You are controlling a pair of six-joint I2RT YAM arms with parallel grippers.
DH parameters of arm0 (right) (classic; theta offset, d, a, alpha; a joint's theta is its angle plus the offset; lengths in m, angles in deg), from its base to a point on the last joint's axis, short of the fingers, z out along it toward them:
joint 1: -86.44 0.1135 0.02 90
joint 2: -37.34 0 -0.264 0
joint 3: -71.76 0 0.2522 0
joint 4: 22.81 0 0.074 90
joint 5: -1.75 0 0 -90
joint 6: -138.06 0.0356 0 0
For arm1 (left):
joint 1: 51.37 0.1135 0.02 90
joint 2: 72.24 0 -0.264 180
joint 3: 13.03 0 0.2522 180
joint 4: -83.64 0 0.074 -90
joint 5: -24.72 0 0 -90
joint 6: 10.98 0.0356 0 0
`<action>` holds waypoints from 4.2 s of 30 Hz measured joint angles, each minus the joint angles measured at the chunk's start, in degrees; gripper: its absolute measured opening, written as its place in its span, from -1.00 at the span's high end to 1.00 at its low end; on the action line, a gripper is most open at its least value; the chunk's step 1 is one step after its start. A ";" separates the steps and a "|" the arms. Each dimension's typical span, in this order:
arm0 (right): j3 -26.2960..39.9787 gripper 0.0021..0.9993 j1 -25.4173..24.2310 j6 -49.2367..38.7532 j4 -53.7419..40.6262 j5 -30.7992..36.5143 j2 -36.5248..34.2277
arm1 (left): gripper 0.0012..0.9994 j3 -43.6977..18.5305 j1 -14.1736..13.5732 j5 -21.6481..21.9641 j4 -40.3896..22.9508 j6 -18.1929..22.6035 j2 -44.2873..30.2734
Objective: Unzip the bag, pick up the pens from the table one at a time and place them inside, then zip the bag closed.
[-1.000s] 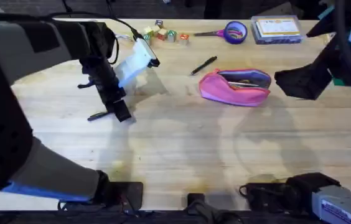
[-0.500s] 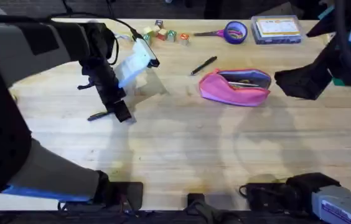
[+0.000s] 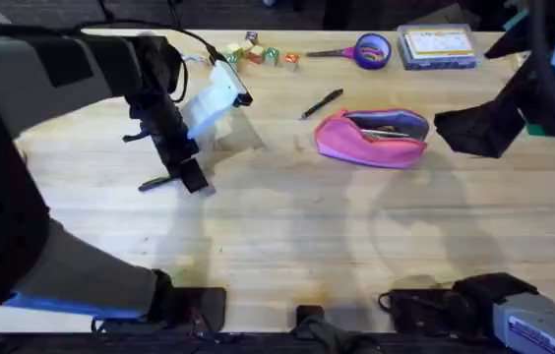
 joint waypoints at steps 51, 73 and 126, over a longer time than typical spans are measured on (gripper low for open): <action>0.00 -1.00 0.00 0.00 0.17 0.00 0.00 | 0.92 -10.23 -4.03 1.15 -2.68 -3.68 -4.67; -0.04 -1.00 0.00 6.37 -5.28 -0.02 9.67 | 0.91 -37.84 -30.69 -4.81 4.81 -10.53 -4.74; -0.09 -1.00 0.00 10.80 -11.34 -0.04 23.53 | 0.91 -37.82 -50.29 -13.64 21.07 -42.44 -12.62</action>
